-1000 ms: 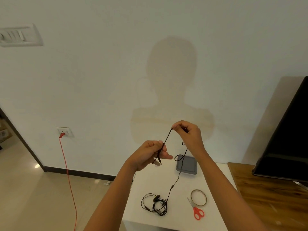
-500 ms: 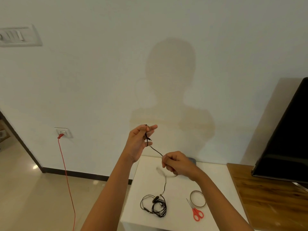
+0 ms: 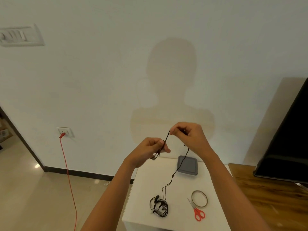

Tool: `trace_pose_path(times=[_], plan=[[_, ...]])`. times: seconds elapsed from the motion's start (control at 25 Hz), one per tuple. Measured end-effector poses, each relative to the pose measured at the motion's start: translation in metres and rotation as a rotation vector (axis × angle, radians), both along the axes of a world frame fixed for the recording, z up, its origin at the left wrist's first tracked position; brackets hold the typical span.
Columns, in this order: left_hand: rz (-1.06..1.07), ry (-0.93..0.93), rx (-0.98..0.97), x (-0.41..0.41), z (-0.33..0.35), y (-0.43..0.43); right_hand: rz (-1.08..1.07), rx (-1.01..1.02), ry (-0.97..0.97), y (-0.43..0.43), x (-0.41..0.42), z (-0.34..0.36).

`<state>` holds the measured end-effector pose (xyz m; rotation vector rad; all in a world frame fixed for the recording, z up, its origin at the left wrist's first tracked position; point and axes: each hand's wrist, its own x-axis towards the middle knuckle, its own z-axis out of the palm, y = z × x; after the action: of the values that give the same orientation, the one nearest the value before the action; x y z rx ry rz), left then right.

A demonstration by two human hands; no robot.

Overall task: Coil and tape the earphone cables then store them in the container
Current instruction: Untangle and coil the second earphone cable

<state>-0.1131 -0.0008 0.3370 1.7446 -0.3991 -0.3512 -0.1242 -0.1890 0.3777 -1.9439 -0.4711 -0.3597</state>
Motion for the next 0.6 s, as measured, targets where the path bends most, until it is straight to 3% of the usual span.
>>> trace_pose_path(times=[0.16, 0.28, 0.36, 0.48, 0.6], plan=[[-0.138, 0.164, -0.289, -0.010, 0.011, -0.008, -0.079, 0.237, 0.031, -0.001, 0.029, -0.010], [-0.122, 0.230, -0.633, -0.011, 0.028, -0.011, -0.031, 0.291, 0.229, 0.006, 0.037, -0.041], [-0.048, 0.211, -0.765, -0.004, 0.034, -0.011, 0.043, 0.259, 0.363, 0.017, 0.027, -0.064], [0.086, 0.131, -0.769, 0.012, 0.032, -0.006, 0.151, 0.169, 0.505, 0.029, 0.007, -0.083], [0.213, -0.002, -0.542, 0.023, 0.022, 0.004, 0.267, 0.006, 0.540, 0.026, -0.006, -0.078]])
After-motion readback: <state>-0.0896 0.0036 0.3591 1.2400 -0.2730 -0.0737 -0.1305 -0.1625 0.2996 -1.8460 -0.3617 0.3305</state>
